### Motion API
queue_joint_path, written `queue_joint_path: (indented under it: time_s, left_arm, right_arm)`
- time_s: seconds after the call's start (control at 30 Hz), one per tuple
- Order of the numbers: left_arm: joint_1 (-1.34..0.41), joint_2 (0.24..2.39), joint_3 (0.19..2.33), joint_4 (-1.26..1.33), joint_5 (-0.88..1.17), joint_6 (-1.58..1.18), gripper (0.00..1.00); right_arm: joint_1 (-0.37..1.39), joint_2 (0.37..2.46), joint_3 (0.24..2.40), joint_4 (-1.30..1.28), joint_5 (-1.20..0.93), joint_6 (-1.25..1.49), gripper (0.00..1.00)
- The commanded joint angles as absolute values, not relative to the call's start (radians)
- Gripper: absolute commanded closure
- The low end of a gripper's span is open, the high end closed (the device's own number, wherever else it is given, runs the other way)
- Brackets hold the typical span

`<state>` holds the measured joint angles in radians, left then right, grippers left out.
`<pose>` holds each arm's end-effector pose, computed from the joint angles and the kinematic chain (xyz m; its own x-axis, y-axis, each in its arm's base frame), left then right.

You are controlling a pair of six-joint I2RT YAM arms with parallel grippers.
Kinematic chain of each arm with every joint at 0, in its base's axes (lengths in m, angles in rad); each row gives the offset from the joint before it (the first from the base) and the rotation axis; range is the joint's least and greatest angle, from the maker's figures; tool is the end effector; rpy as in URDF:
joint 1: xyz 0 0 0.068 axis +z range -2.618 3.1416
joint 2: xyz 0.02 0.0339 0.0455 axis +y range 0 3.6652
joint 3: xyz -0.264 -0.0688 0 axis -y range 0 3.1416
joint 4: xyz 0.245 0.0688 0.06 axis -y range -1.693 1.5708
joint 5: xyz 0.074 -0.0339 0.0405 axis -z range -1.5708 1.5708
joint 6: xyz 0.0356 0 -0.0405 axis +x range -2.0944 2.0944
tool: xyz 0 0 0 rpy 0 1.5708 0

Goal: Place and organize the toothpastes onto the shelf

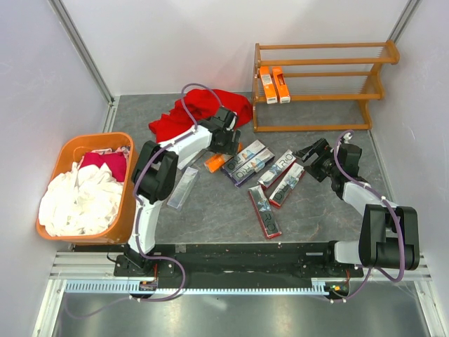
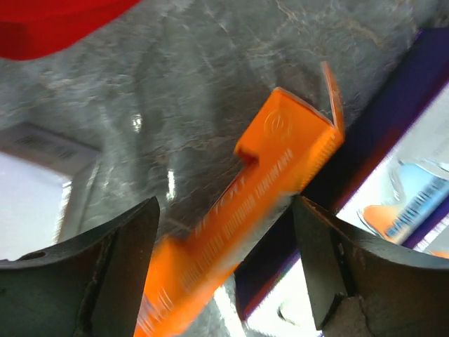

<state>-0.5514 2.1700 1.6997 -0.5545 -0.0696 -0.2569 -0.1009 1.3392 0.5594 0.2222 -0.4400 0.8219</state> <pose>0.4028 -0.2448 0.1804 -0.8290 0.2123 -0.5173 0.2908 0.9539 -0.0745 0.2661 -0.0117 0.1846 -0.5551 0.7223 -0.4126 0.2028 0.5986 0.7749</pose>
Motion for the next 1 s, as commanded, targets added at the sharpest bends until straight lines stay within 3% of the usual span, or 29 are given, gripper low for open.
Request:
queue_joint_path:
  time_s: [0.0, 0.07, 0.17, 0.2, 0.27, 0.47, 0.97]
  left_arm:
    - [-0.568, 2.253, 1.741, -0.581, -0.118, -0.207, 0.19]
    - [-0.568, 2.267, 1.762, -0.589, -0.127, -0.207, 0.21]
    - [-0.568, 2.287, 1.776, -0.594, -0.121, -0.210, 0.35]
    - [-0.568, 2.290, 1.779, -0.597, -0.118, -0.212, 0.46]
    - [-0.568, 2.284, 1.776, -0.597, -0.104, -0.227, 0.58]
    - [-0.543, 2.226, 1.779, -0.588, -0.009, -0.282, 0.66]
    - [-0.315, 1.896, 1.580, -0.358, 0.509, -0.521, 0.66]
  right_arm:
    - [-0.104, 1.336, 0.561, 0.232, -0.457, 0.811, 0.02]
    - [-0.106, 1.333, 0.560, 0.230, -0.459, 0.813, 0.02]
    - [-0.106, 1.330, 0.557, 0.227, -0.462, 0.811, 0.02]
    - [-0.104, 1.330, 0.557, 0.227, -0.463, 0.813, 0.02]
    - [-0.104, 1.328, 0.555, 0.227, -0.466, 0.815, 0.02]
    - [-0.104, 1.319, 0.566, 0.221, -0.488, 0.799, 0.02]
    - [-0.052, 1.272, 0.664, 0.181, -0.499, 0.781, 0.02]
